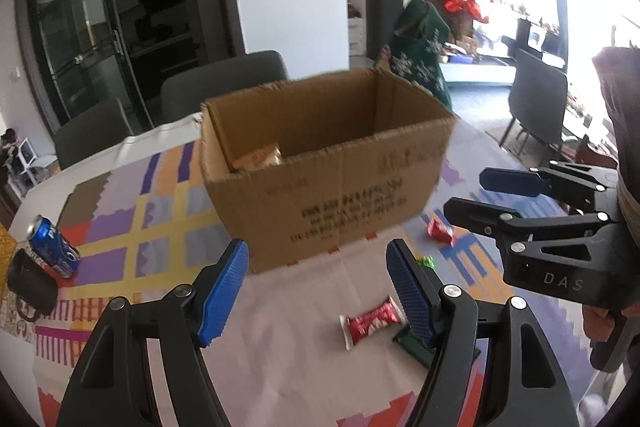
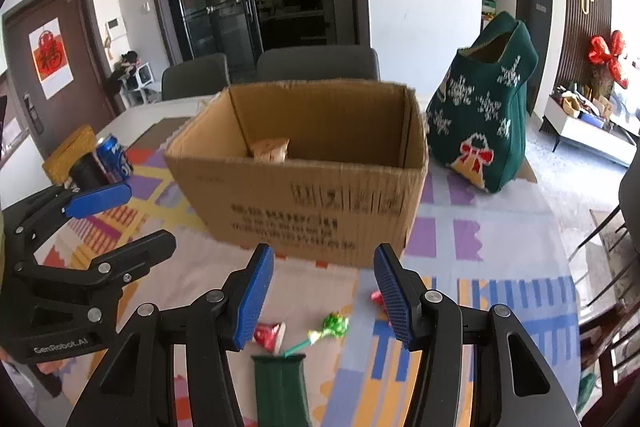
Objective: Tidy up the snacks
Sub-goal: 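Move both tools back toward the red packet and green lollipop, then grasp the red candy packet with left tool while right tool grasps green lollipop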
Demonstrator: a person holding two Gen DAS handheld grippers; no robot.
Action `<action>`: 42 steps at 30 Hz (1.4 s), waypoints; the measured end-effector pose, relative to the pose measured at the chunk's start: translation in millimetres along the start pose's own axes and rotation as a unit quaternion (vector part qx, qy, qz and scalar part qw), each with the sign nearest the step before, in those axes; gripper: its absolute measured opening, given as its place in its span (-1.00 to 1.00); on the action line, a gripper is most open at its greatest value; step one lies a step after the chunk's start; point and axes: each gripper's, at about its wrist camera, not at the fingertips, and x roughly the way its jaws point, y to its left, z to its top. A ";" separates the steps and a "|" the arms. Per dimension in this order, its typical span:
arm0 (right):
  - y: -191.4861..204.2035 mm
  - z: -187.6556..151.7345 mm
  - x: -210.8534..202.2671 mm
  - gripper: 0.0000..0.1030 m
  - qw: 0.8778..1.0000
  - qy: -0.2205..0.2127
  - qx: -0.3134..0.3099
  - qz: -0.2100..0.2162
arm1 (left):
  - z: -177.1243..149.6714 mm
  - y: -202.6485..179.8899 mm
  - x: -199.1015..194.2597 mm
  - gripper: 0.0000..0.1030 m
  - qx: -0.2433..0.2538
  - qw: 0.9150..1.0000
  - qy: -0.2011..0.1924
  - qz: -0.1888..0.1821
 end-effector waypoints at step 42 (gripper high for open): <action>-19.3 -64.6 88.8 -0.30 0.990 0.125 0.059 0.012 | -67.4 -19.3 111.9 0.03 0.019 0.987 0.138 -0.075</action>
